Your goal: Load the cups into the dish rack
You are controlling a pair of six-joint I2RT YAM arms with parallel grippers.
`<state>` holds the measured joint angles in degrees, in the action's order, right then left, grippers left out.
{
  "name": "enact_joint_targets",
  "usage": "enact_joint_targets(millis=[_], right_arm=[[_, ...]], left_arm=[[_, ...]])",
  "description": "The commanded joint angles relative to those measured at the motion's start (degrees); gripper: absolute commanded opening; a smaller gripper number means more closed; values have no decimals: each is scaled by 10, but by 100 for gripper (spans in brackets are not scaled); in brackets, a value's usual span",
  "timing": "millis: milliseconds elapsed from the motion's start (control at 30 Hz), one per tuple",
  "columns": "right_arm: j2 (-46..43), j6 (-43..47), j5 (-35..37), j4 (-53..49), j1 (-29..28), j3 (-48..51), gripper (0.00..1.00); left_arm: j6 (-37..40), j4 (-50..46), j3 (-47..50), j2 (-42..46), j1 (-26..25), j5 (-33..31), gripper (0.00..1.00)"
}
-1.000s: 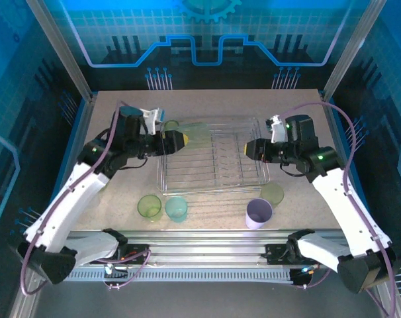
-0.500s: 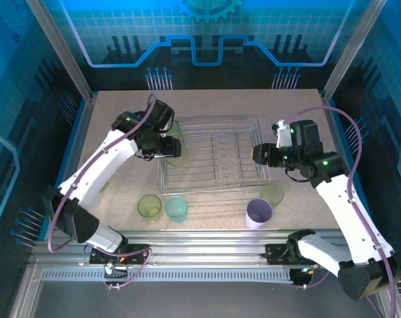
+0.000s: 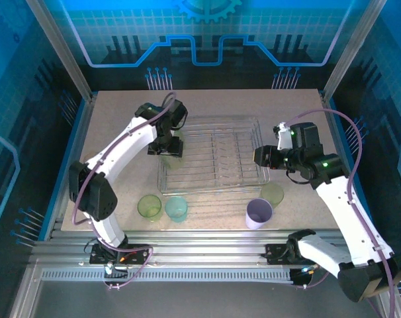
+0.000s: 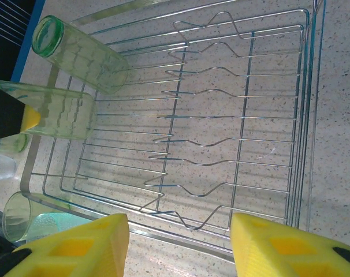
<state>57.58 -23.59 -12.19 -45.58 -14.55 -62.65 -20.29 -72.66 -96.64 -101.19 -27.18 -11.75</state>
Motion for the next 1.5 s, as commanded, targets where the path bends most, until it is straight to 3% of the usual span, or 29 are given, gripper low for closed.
enact_joint_targets(millis=[0,267,567,733,1100,1467], right_arm=[[-9,14,7,-8,11,3,50],[-14,25,10,-8,14,4,50],[-14,31,10,-10,20,3,50],[-14,32,15,-13,22,5,50],[-22,4,23,-13,33,20,49],[-3,29,-14,-58,34,-11,53]], left_arm=[[27,-23,-31,-21,-3,-14,6],[39,-20,-55,-57,-3,-24,20],[51,-20,-72,-94,0,-26,23],[55,-19,-77,-108,5,-31,31],[63,-7,-72,-113,20,-40,55],[53,17,-48,-105,31,-41,83]])
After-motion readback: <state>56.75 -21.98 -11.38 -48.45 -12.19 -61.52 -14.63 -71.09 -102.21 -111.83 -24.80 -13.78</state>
